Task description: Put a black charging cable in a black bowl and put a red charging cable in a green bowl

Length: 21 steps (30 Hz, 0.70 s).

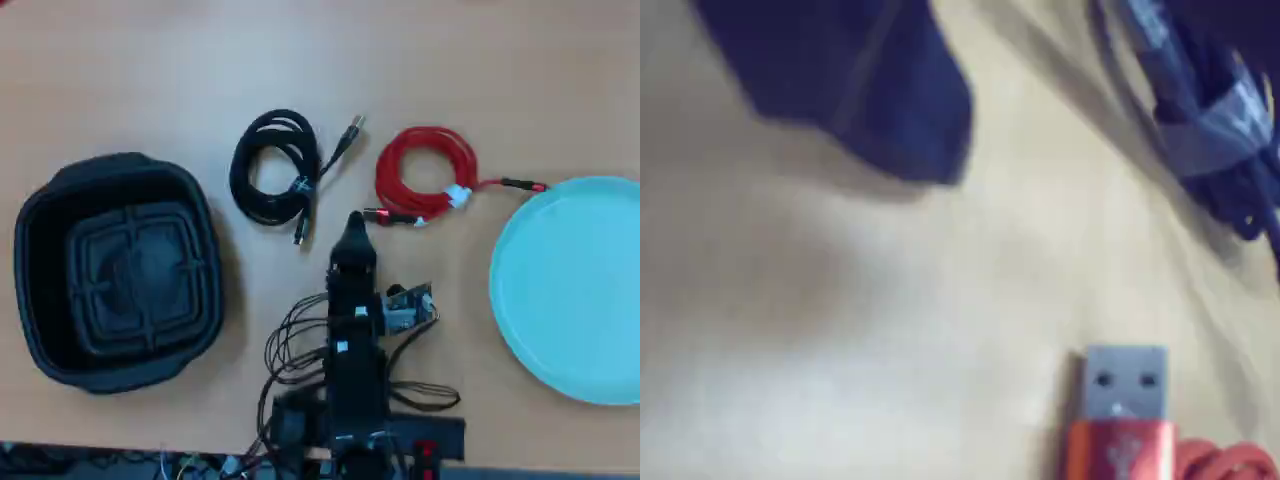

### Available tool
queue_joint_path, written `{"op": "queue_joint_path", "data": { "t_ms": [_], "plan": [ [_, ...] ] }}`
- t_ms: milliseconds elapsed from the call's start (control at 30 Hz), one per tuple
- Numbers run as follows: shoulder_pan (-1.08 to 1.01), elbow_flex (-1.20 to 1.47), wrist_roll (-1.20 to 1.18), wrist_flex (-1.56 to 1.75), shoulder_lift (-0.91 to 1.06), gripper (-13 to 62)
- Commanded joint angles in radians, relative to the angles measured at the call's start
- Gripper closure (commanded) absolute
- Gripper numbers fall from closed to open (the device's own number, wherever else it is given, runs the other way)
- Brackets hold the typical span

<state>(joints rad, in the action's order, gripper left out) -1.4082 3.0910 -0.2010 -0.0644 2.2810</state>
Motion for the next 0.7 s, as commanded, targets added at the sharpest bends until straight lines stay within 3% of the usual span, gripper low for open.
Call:
{"op": "queue_joint_path", "data": {
  "t_ms": [0,667],
  "plan": [
    [0.153,0.051,0.411,0.097,0.091,-2.5],
    [0.156,-0.061,0.307,-0.044,0.092,-2.5]
  ]
}}
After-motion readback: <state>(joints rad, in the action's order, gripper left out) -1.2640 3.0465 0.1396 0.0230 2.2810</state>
